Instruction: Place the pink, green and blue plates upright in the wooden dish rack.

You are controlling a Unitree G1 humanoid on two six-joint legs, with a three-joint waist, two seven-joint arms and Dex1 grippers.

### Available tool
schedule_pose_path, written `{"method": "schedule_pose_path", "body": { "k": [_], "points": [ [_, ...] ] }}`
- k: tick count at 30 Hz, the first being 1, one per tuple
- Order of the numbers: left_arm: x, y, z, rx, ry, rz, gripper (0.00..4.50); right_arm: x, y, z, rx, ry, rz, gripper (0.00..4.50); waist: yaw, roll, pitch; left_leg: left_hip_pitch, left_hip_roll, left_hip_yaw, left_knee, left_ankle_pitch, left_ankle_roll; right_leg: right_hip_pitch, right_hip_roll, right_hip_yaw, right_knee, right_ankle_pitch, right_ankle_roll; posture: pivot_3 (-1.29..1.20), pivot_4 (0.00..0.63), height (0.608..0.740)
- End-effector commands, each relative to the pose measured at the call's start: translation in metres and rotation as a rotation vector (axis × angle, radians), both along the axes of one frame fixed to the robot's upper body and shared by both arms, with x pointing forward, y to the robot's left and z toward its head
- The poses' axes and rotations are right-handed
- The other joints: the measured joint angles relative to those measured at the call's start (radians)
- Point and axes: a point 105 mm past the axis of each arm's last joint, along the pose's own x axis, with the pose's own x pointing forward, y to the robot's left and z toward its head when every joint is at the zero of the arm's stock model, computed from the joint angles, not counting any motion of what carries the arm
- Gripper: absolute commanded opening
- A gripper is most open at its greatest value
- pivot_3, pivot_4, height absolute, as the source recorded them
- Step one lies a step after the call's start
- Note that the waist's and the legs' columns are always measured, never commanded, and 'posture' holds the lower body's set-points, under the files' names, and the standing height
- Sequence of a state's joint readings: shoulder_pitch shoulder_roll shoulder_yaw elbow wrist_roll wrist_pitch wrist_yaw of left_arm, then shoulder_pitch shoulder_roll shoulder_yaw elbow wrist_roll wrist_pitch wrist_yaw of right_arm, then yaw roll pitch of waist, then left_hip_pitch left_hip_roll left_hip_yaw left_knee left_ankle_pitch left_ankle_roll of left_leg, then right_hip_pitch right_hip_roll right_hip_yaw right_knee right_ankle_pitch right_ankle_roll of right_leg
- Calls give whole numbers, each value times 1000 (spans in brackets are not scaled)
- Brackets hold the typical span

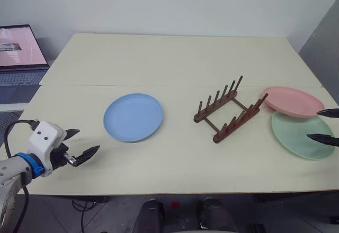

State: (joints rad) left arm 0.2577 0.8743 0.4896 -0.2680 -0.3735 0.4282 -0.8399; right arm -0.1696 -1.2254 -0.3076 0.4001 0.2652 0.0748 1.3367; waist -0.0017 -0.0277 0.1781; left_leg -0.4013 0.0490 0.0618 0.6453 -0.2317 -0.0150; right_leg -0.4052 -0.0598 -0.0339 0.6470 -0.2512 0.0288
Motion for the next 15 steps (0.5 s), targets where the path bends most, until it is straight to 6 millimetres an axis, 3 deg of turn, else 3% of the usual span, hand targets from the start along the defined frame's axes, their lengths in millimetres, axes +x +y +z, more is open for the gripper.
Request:
{"method": "schedule_pose_path", "body": {
  "k": [1, 5, 11, 15],
  "points": [
    [-1, 1, 10, 21, -43, 3, 4500, 0, -1, 10, -14, -22, 8, 4486, 0, 0, 0, 0, 0, 0, 0, 0, 0, 0, 0, 0, 0, 0, 0, 0, 150, 740],
    [1, 4, 8, 47, -47, 32, 4500, -1, -2, 10, -14, -21, 5, 4486, 0, 0, 0, 0, 0, 0, 0, 0, 0, 0, 0, 0, 0, 0, 0, 0, 150, 740],
    [-1, -7, 22, -7, -138, -54, 4500, 1, 0, 11, -5, -27, 7, 4486, 0, 0, 0, 0, 0, 0, 0, 0, 0, 0, 0, 0, 0, 0, 0, 0, 150, 740],
    [0, -8, 20, -10, -140, -49, 4500, 3, 2, 14, -1, -36, 15, 4486, 0, 0, 0, 0, 0, 0, 0, 0, 0, 0, 0, 0, 0, 0, -1, 0, 150, 740]
  ]
}}
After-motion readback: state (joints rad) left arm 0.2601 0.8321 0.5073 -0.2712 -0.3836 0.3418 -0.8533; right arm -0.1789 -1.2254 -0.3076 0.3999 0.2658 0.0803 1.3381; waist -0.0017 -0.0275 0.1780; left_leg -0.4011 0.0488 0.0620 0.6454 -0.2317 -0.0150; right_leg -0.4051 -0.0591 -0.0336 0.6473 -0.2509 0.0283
